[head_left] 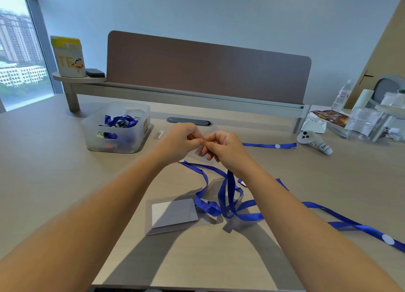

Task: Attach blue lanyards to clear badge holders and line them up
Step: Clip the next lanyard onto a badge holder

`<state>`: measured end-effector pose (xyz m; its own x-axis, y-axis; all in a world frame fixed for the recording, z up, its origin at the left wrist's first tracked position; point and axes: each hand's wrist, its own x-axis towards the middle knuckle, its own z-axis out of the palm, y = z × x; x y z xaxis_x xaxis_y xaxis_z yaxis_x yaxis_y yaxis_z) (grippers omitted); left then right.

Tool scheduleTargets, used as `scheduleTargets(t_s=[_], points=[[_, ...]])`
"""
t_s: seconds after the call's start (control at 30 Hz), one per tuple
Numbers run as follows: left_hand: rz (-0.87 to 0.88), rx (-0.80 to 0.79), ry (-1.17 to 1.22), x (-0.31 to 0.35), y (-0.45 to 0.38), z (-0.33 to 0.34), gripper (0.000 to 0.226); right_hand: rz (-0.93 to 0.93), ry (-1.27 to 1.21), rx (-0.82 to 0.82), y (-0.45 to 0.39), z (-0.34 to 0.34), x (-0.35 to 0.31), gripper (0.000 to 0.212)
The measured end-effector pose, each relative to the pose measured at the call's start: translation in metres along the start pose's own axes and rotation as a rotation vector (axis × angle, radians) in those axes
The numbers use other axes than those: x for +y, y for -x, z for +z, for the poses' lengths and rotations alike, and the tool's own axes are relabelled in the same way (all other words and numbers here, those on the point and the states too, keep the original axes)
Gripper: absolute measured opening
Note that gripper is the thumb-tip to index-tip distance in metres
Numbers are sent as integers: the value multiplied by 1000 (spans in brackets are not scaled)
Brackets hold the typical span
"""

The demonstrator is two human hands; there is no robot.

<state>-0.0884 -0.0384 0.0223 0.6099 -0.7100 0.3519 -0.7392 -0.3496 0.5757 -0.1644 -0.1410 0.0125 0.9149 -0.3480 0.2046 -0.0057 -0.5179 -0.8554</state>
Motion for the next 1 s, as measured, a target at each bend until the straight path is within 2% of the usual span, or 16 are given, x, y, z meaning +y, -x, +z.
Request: scheduleTargets(t_s=[0.13, 0.3, 0.4, 0.47, 0.53, 0.63, 0.7, 0.73, 0.77, 0.87, 0.93, 1.0], points=[[3, 6, -3, -6, 1, 0, 22, 50, 66, -33, -4, -1, 4, 17], [-2, 39, 21, -9, 0, 1, 22, -41, 65, 36, -4, 4, 6, 21], [-56, 54, 183, -10, 0, -2, 18, -84, 22, 47, -7, 3, -2, 17], [-195, 50, 404, -13, 0, -1, 25, -73, 4, 45, -11, 3, -7, 12], [-440, -5, 581, -17, 3, -1, 41, -31, -37, 32, -13, 1, -11, 15], [-800, -286, 726, -26, 10, 0, 71, 18, -153, 12, -13, 0, -14, 23], [-887, -441, 864, -29, 14, 4, 81, 22, -193, 9, -12, -1, -14, 24], [-895, -440, 976, -29, 15, 6, 80, 21, -196, 3, -12, -2, -13, 25], [-889, -380, 1102, -28, 15, 9, 73, 28, -202, -10, -11, -3, -12, 25], [-833, -14, 1379, -23, 10, 10, 34, 91, -203, -65, -10, -9, -7, 24], [-787, 171, 1392, -21, 4, 6, 18, 168, -151, -76, -8, -13, -4, 17], [-750, 273, 1250, -18, -3, -2, 7, 238, -45, -57, -8, -13, 3, 17]])
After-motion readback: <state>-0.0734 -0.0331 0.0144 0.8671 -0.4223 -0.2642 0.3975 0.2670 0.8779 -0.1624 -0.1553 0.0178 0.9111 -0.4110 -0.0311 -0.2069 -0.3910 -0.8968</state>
